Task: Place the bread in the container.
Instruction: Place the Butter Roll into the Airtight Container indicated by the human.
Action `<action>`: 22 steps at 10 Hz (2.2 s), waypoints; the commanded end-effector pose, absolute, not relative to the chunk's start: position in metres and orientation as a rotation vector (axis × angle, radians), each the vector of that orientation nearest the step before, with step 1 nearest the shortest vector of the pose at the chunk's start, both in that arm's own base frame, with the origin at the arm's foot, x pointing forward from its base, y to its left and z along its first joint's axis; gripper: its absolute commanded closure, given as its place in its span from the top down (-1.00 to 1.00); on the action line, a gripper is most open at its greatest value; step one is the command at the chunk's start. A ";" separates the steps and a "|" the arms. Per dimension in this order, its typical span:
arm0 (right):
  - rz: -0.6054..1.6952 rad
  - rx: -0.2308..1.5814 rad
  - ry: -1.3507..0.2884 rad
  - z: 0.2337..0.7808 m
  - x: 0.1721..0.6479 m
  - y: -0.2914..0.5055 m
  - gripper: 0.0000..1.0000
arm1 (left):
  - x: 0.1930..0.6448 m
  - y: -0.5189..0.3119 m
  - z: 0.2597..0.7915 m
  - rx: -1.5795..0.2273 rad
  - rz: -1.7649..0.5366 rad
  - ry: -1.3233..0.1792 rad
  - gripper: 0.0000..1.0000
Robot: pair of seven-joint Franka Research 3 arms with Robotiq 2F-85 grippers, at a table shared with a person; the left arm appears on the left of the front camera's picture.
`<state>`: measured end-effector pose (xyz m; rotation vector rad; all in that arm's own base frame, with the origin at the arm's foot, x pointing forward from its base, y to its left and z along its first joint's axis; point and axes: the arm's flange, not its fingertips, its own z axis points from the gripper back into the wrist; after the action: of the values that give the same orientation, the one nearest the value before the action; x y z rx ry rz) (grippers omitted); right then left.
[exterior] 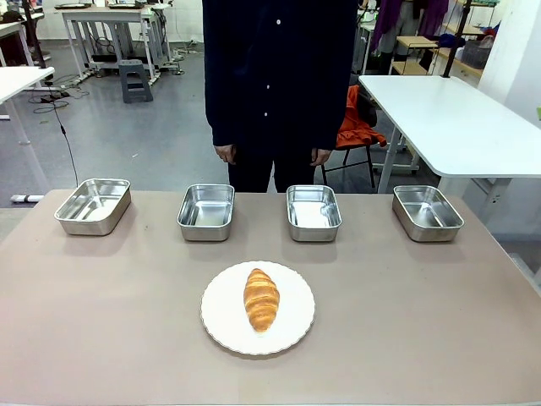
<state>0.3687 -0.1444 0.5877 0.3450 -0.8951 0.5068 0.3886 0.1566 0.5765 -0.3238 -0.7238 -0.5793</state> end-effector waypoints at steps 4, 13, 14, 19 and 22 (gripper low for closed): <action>0.509 0.349 -0.901 0.588 0.369 -0.145 1.00 | 0.388 0.157 0.578 -0.322 -0.571 -0.726 1.00; 0.509 0.349 -0.901 0.588 0.369 -0.145 1.00 | 0.388 0.157 0.578 -0.322 -0.571 -0.726 1.00; 0.509 0.349 -0.901 0.588 0.369 -0.145 1.00 | 0.388 0.157 0.578 -0.322 -0.571 -0.726 1.00; 0.509 0.349 -0.901 0.588 0.369 -0.145 1.00 | 0.388 0.157 0.578 -0.322 -0.571 -0.726 1.00; 0.509 0.349 -0.901 0.588 0.369 -0.145 1.00 | 0.388 0.157 0.578 -0.322 -0.571 -0.726 1.00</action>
<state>0.3687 -0.1444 0.5877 0.3450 -0.8951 0.5068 0.3886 0.1566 0.5765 -0.3238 -0.7238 -0.5793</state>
